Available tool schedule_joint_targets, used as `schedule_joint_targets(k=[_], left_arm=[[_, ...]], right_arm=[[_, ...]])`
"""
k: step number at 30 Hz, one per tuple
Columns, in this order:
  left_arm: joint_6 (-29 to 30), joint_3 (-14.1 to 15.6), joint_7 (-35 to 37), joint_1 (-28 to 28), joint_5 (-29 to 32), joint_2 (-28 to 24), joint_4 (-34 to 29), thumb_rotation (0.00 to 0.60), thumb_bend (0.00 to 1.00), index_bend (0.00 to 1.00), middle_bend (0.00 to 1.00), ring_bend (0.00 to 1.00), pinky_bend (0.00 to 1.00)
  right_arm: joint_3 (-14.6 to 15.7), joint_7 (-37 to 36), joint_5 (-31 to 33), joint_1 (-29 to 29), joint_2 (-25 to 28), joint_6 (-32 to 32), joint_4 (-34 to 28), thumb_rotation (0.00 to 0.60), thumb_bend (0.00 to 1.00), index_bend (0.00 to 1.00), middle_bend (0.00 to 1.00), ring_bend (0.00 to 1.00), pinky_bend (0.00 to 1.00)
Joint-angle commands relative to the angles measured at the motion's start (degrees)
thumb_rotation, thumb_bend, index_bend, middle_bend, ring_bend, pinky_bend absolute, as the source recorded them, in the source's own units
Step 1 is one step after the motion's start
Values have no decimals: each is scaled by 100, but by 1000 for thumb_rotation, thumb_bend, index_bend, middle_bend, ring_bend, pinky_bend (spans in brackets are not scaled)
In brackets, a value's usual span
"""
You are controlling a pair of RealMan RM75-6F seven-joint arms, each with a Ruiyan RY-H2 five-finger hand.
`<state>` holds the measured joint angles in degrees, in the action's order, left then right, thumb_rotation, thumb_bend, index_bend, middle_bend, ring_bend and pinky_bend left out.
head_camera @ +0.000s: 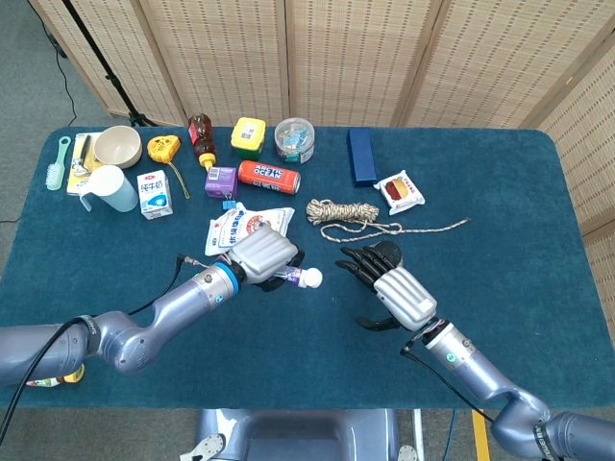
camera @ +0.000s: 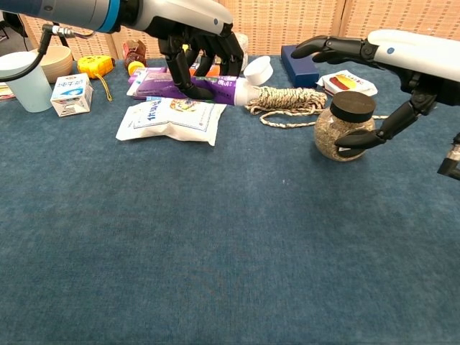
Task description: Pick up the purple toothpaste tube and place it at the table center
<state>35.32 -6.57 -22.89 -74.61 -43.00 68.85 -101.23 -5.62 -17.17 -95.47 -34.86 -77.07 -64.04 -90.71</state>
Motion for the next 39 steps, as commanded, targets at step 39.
schedule_joint_targets(k=[39], left_arm=[[163,299,0,-563,636,362,295,600,1000,467,450,526,585]], right_arm=[[249,-7,-112,-345,-92,-17,-97,600,247,148,0,0,0]])
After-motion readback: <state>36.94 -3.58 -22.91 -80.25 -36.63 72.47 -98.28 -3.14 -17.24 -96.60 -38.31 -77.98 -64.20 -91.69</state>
